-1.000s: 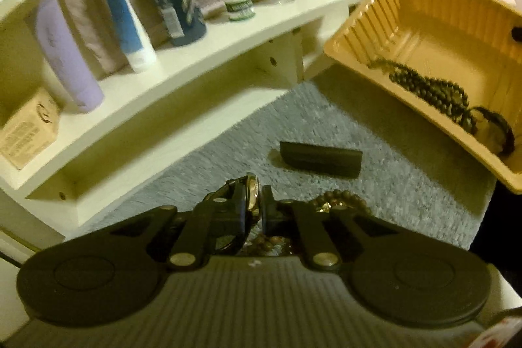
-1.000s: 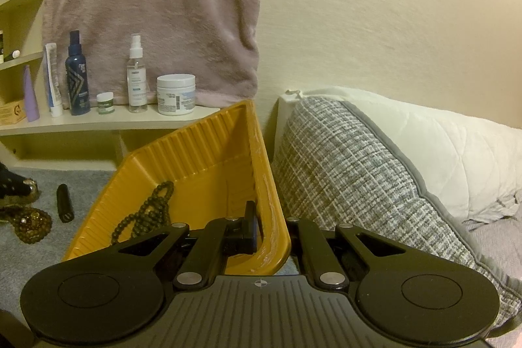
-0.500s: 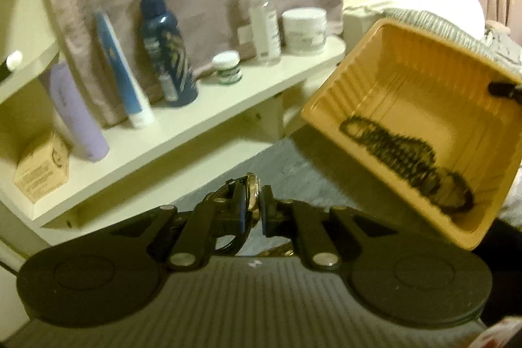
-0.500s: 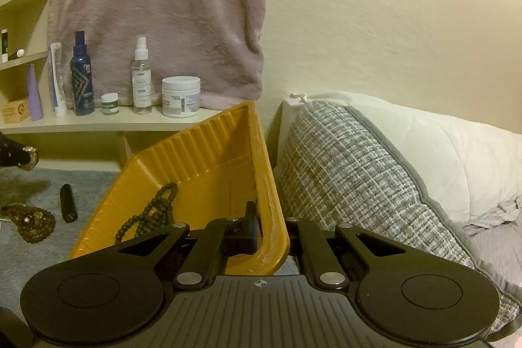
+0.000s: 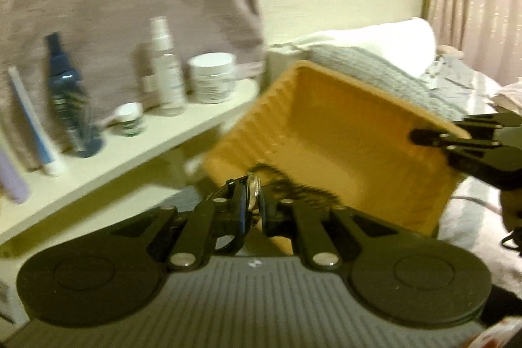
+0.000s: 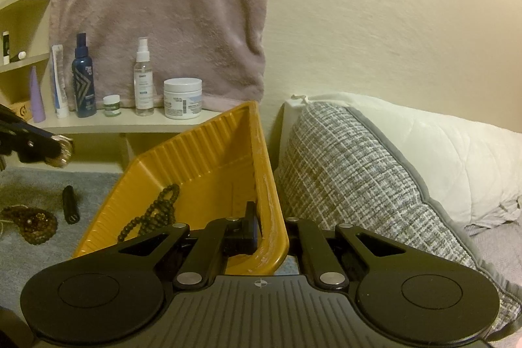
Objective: Organize jewelry
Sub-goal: 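Carry the watch into the orange tray and open the left gripper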
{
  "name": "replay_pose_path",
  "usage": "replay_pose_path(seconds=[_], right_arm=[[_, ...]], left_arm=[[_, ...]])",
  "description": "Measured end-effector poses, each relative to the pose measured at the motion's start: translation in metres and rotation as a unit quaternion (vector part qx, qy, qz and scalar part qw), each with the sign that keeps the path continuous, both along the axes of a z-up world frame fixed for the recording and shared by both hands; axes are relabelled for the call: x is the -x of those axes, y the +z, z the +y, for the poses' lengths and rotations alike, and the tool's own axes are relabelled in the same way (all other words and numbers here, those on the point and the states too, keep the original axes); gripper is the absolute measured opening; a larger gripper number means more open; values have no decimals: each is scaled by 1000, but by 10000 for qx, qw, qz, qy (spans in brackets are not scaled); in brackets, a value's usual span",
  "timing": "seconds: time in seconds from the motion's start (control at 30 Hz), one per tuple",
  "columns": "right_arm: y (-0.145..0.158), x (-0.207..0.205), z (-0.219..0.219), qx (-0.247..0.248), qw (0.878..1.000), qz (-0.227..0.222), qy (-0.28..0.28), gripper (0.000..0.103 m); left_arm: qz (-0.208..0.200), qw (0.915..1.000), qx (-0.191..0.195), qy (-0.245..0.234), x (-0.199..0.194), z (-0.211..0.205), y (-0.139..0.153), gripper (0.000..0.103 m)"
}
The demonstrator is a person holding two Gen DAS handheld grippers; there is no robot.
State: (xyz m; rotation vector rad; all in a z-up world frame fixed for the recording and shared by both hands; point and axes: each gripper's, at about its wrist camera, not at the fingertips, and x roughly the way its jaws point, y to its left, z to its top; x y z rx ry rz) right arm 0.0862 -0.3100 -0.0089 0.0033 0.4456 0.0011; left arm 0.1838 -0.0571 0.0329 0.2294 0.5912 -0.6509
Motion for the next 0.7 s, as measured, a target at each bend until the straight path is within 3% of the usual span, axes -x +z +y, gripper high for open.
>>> replay_pose_path(seconds=[0.27,0.7], right_arm=[[-1,0,-1,-45,10000,6,1,5],[-2,0,-3,-109,9999,19,-26,5]], left_arm=[[256,9988,111,-403,5,-47,-20,8],[501,9971,63,-562,2,-76,-43,8]])
